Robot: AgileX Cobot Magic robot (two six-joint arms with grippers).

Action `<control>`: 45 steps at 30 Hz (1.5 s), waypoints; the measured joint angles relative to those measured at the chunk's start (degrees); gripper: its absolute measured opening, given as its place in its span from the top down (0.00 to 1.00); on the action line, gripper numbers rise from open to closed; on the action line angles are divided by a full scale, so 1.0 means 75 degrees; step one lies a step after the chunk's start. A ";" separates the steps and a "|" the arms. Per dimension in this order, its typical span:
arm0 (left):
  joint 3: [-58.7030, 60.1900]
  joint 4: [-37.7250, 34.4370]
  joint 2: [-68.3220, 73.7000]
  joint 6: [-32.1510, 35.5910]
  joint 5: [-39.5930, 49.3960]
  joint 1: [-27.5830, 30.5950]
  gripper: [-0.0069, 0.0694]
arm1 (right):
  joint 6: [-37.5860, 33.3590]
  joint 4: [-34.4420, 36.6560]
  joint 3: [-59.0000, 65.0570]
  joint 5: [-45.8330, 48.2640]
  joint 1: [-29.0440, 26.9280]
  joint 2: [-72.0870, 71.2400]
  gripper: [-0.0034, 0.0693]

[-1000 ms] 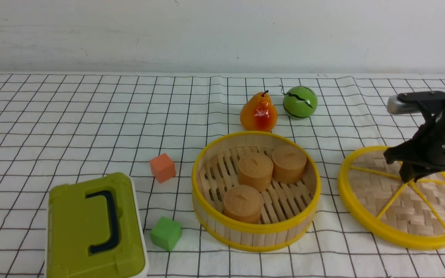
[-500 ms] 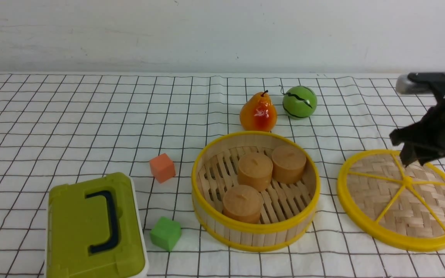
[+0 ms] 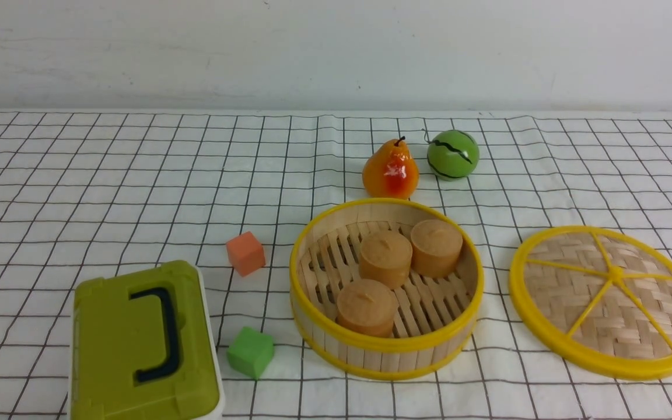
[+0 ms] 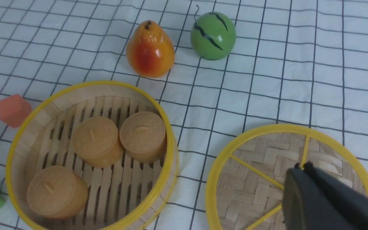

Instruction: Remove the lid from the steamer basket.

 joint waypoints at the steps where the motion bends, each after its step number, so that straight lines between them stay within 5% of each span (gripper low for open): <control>1: 0.0000 0.0000 0.0000 0.0000 0.0000 0.0000 0.60 | -0.0016 0.0007 0.0506 -0.0294 0.0000 -0.0545 0.98; 16: 0.0000 0.0000 0.0000 0.0000 0.0000 0.0000 0.60 | -0.0040 0.0052 0.3045 -0.1622 0.0000 -0.3704 0.98; 45: 0.0000 0.0000 0.0000 0.0000 0.0000 0.0000 0.60 | 0.0042 0.0045 0.3213 -0.1802 0.0017 -0.3863 0.96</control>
